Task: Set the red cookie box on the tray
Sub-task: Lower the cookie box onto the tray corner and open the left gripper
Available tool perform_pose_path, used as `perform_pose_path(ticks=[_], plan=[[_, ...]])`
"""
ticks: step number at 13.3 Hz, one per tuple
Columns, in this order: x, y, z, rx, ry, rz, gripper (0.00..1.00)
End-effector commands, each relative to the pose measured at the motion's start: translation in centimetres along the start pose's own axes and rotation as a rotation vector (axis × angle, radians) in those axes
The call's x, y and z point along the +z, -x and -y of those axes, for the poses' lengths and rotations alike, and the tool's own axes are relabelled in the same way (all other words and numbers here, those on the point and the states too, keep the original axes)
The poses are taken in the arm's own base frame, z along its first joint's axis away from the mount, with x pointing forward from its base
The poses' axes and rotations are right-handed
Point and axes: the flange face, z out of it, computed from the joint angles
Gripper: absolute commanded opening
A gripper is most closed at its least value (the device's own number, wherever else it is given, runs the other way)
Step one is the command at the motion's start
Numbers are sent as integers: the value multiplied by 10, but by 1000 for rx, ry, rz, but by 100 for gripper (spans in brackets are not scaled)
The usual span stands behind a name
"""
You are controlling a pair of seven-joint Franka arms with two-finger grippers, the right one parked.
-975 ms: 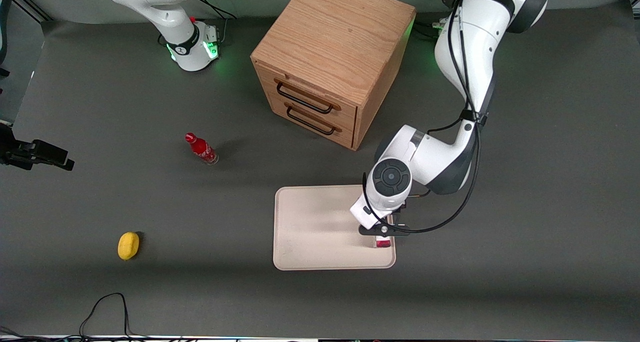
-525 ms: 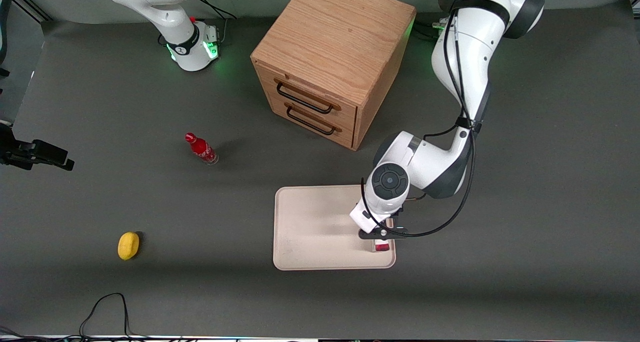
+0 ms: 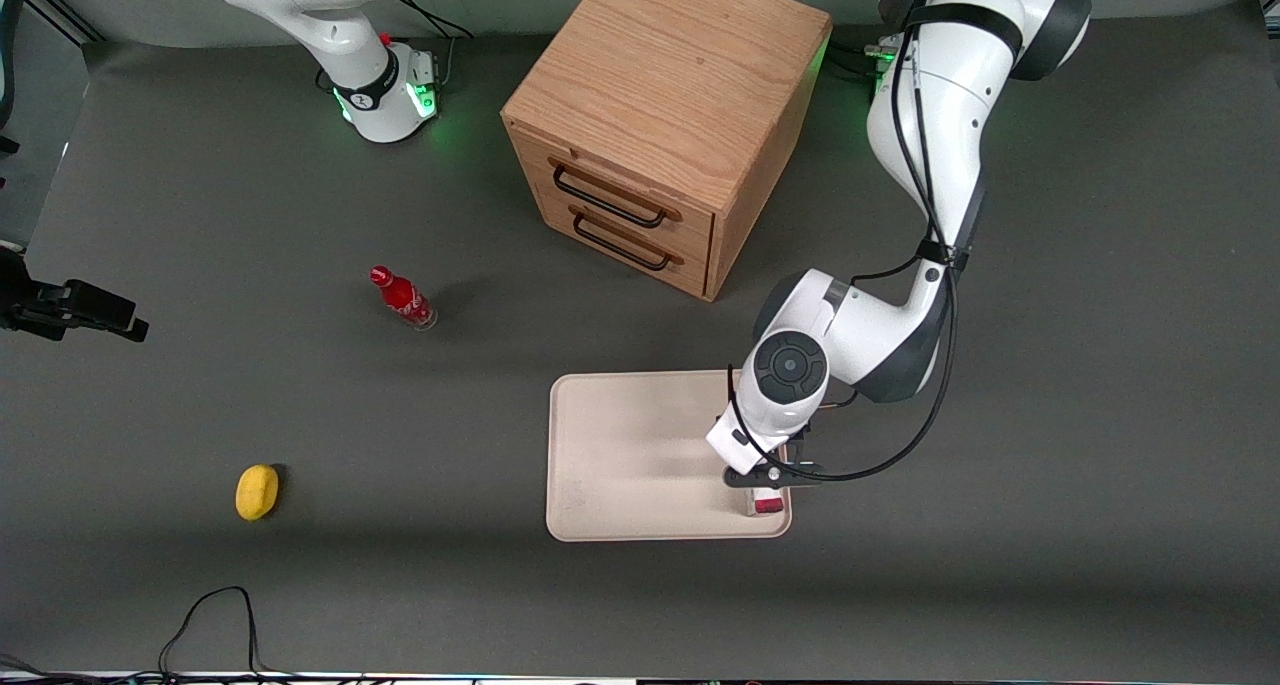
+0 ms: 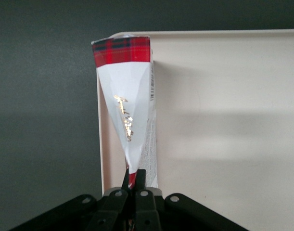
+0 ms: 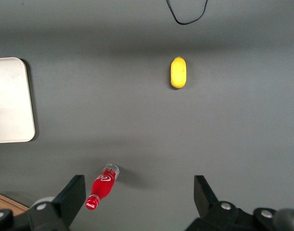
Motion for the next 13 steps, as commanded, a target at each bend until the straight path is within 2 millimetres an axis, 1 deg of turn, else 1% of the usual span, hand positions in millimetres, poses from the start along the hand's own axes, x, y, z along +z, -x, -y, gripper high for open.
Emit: perform_pose_path(ticks=[1,2,3,4,5,6,7,8,9,10,13], plan=[[-3,-3,1,-9,1,-18,31],[-5,-3,2,-9,-3,-17,59],[-7,-1,2,-9,-10,-10,83],[-11,0,0,-9,-15,-7,100],[-18,5,0,-5,-32,15,100],[-31,8,3,-4,-52,41,100],[-50,13,4,-1,-66,59,100],[-73,18,8,-3,-77,77,100],[-103,27,9,5,-87,91,100],[-135,35,14,13,-94,98,100],[-227,61,35,6,-97,100,100]])
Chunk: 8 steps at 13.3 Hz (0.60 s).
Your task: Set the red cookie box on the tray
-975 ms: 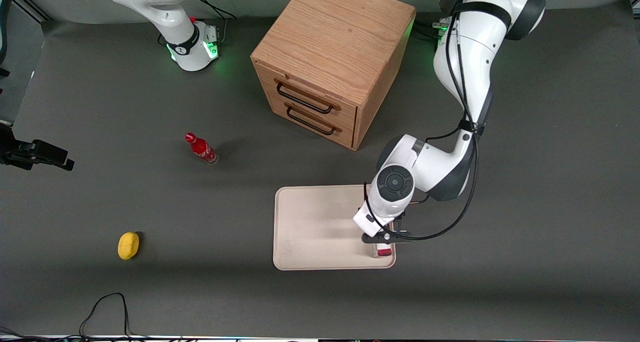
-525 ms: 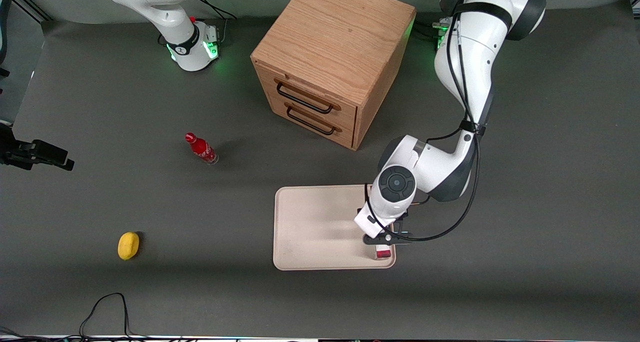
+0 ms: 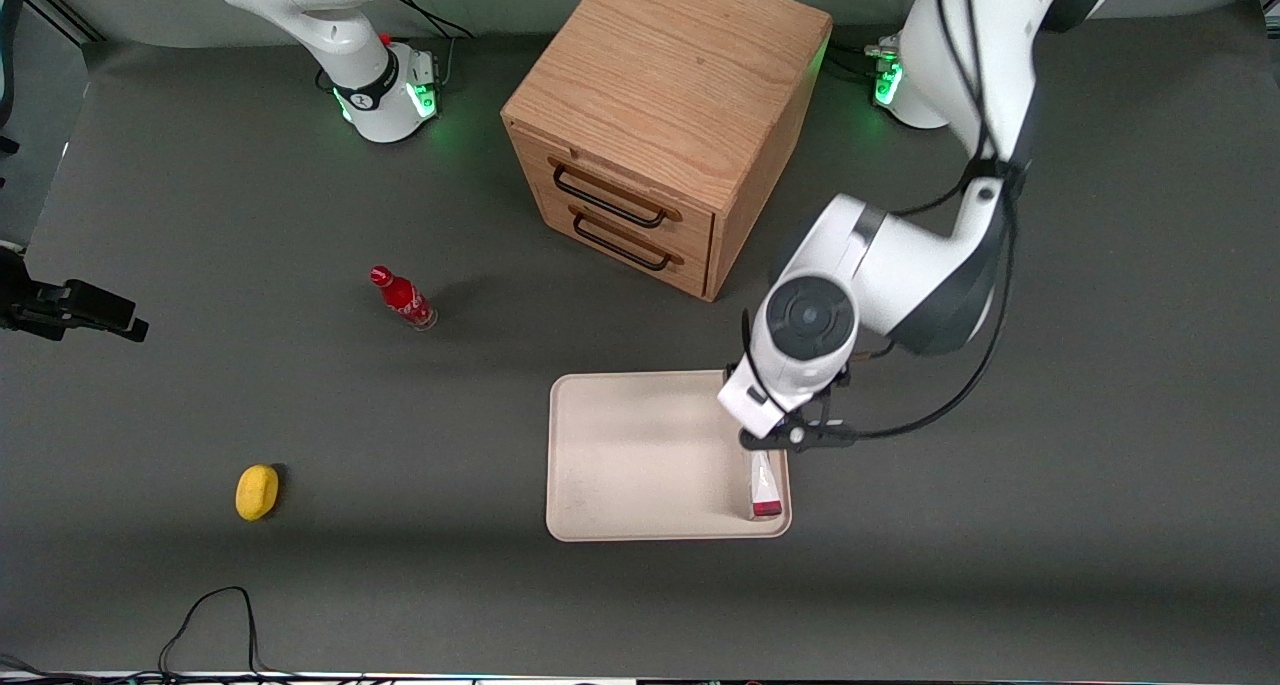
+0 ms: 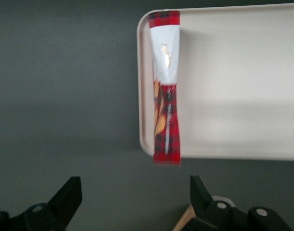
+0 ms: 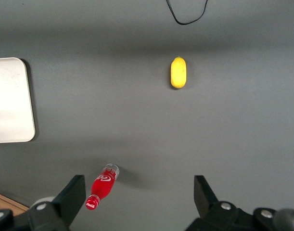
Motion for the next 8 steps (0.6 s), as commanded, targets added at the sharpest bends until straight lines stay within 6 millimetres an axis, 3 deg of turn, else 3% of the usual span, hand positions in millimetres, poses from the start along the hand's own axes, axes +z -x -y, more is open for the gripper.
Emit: perform_pose_path(ticks=[1,3,5,7,8], plan=[[-81,41,31,-4,-10,-12,100],[-122,62,51,-16,7,-32,100],[-145,79,81,-19,15,-47,100],[-156,91,128,30,31,-39,100],[-160,93,161,23,50,-35,100]])
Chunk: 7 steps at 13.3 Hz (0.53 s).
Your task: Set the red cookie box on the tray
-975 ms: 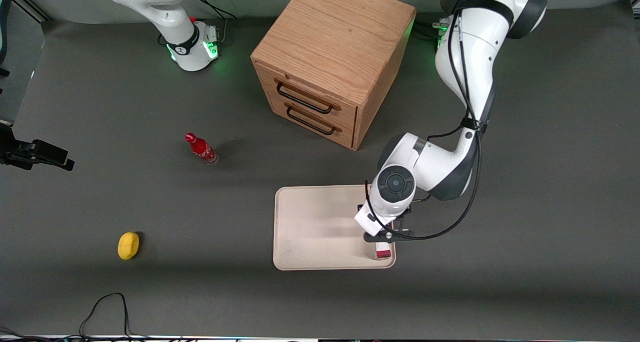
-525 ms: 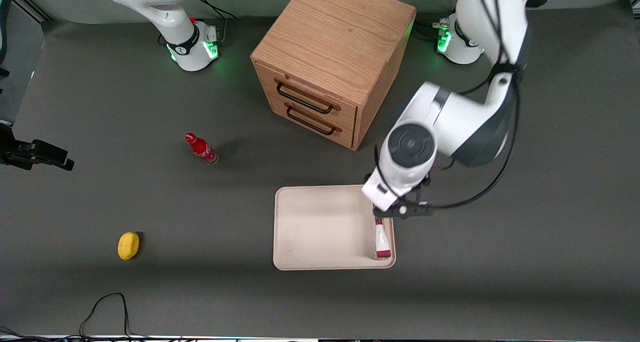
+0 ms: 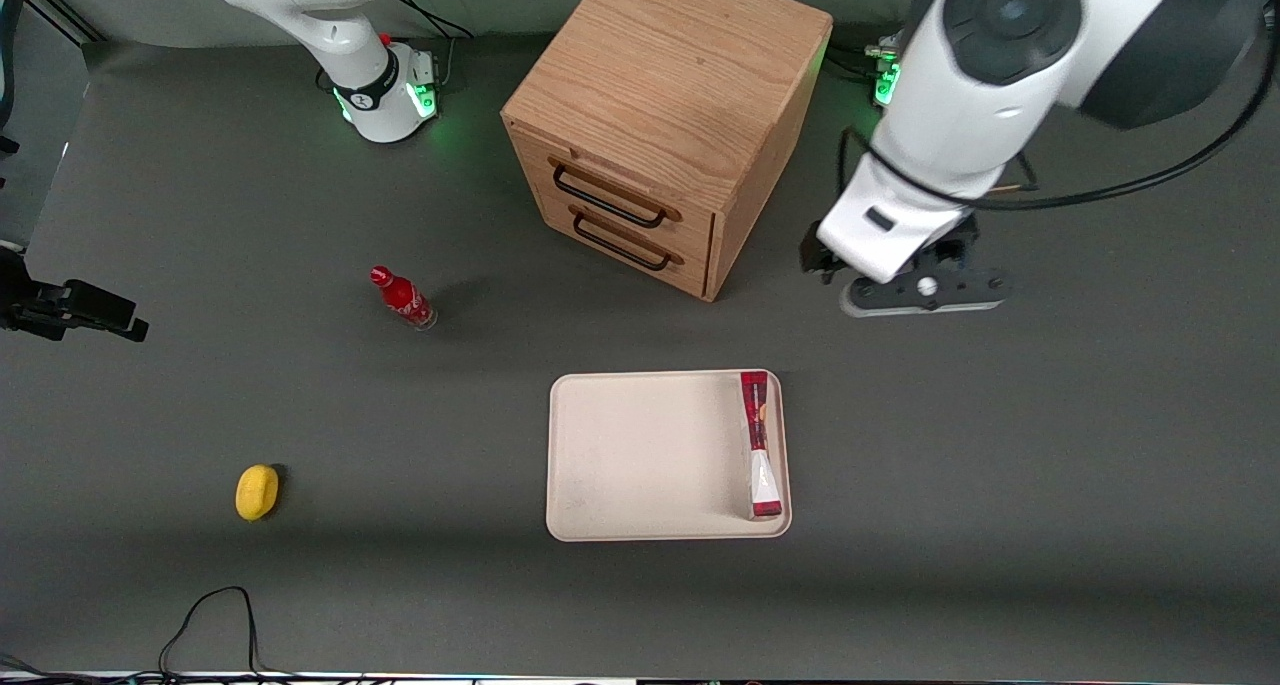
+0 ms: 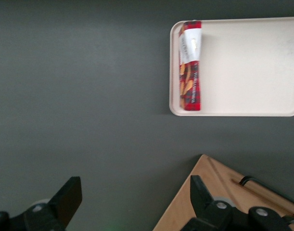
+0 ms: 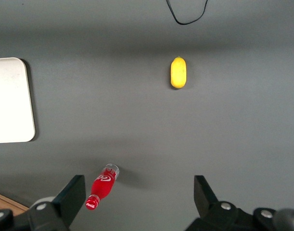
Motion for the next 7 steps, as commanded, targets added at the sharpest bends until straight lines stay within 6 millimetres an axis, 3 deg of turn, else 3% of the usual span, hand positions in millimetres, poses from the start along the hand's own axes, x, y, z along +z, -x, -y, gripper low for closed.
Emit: perform_pose_path(ticks=[1,7], plan=[[-4,20,79,27,29,20,100],[16,14,196,26,40,6,100]])
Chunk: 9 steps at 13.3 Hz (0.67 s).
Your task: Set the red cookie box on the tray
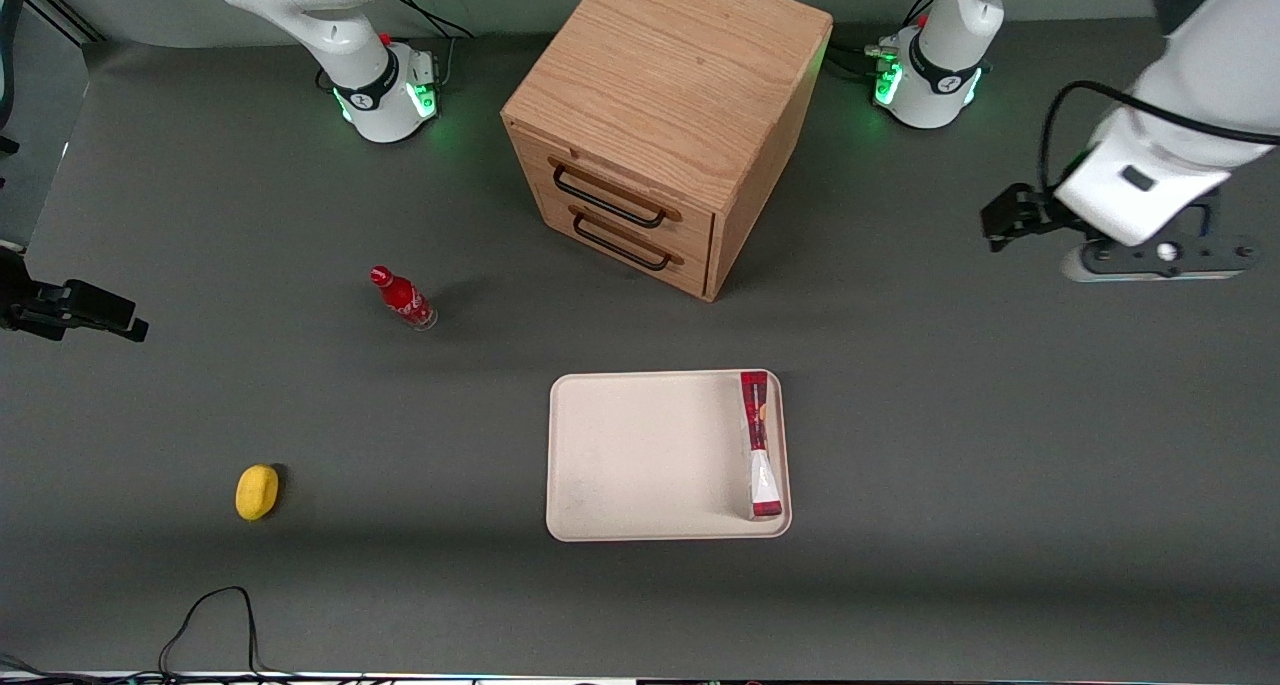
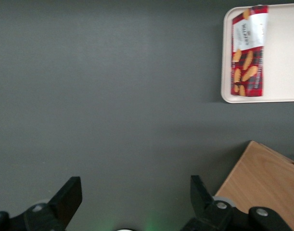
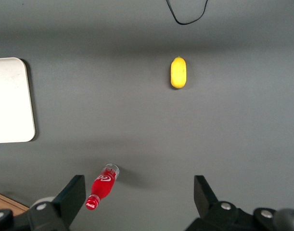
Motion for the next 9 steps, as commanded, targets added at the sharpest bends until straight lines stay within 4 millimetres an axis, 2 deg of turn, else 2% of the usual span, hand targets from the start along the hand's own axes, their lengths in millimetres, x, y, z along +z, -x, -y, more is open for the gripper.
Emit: perform_pose_path(ticks=[1,6,9], plan=[[13,4,33,-2,19,-23,100],[31,2,80,-22,20,-63,100],[31,-1,98,-25,23,-80,100]])
